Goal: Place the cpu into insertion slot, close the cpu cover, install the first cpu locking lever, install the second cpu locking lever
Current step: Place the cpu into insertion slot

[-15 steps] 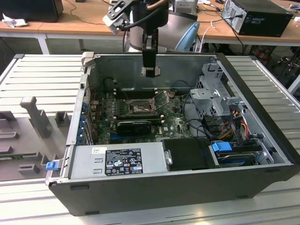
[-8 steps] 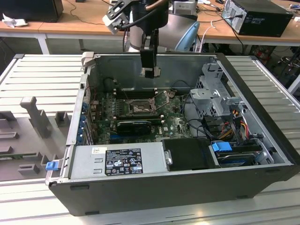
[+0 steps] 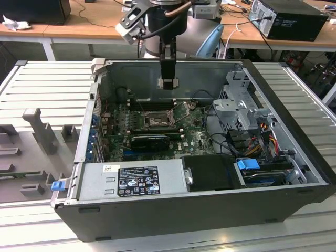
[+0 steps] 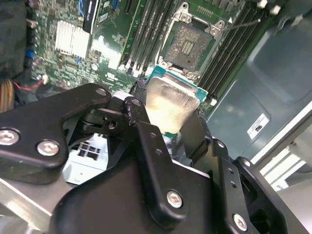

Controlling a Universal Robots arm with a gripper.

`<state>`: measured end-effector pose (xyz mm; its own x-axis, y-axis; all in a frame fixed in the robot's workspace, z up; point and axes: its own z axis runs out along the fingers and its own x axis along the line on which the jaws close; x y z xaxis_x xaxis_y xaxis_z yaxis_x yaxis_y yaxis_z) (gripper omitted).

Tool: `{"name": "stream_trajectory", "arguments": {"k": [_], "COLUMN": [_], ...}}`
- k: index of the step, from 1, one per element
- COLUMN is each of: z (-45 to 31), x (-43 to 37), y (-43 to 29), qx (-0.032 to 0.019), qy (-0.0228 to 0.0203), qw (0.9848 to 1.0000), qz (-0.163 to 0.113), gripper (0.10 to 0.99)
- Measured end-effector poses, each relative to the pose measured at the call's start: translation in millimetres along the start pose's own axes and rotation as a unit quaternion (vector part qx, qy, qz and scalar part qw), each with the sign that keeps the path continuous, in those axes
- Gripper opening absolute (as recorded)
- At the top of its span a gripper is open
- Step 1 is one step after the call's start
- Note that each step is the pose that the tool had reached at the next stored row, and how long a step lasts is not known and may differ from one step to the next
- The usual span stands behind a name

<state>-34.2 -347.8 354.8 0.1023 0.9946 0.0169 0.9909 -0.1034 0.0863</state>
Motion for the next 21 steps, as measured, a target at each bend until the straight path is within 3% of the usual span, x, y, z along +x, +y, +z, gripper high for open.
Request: {"name": "stream_trajectory", "arguments": {"k": [9,16,21], "z": [7.1,23.5,29.7], "x": [-0.2,-0.1,-0.2], "y": [-1.2,-2.8,-3.3], "qx": [0.0021,0.0021,0.0021], "qy": [0.0012,0.0009,0.0010], "qw": [0.9999,0.9999,0.9998], "qz": [-0.013,-0.017,-0.019], "gripper": [0.529,0.529,0.529]}}
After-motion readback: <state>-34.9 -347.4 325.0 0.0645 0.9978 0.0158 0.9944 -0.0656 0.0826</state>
